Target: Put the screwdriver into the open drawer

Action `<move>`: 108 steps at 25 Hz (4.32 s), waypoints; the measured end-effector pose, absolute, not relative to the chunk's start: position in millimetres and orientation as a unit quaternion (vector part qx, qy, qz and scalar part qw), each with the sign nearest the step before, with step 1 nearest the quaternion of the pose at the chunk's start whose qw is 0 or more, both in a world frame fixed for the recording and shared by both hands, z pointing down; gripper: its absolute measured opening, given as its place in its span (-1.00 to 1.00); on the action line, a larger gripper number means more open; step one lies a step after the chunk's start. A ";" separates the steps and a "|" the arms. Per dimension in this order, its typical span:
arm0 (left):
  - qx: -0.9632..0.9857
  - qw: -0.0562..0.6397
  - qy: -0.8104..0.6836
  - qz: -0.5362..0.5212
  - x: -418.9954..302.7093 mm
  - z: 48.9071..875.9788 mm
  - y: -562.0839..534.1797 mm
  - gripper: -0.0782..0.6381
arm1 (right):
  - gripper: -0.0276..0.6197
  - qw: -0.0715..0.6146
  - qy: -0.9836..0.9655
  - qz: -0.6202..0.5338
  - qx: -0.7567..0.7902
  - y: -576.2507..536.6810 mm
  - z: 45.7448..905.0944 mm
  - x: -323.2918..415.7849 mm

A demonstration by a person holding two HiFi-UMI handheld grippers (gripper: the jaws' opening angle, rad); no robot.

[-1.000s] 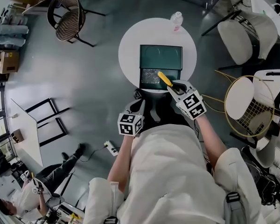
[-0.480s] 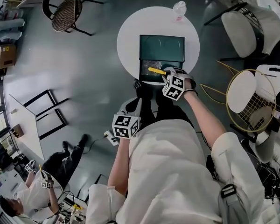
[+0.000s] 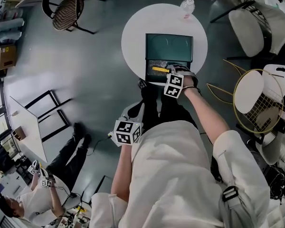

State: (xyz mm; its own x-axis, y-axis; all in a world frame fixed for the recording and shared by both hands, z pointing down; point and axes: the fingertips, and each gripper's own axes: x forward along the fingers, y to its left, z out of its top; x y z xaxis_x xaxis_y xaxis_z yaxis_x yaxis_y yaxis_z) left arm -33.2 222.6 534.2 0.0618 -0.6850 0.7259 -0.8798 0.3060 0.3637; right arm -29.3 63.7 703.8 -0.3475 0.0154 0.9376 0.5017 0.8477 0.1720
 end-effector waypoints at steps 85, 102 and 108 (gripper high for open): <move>0.751 0.381 -0.511 0.174 -91.1 525.3 98.5 -0.75 | -0.67 0.455 -0.850 0.241 0.113 125.1 666.5 38.0; 0.787 0.386 -0.429 0.220 -107.3 539.0 112.5 -0.75 | -0.69 0.456 -0.807 0.286 0.244 118.5 712.0 19.6; 0.795 0.382 -0.419 0.217 -104.3 538.0 111.7 -0.75 | -0.70 0.452 -0.807 0.283 0.253 117.4 702.9 18.4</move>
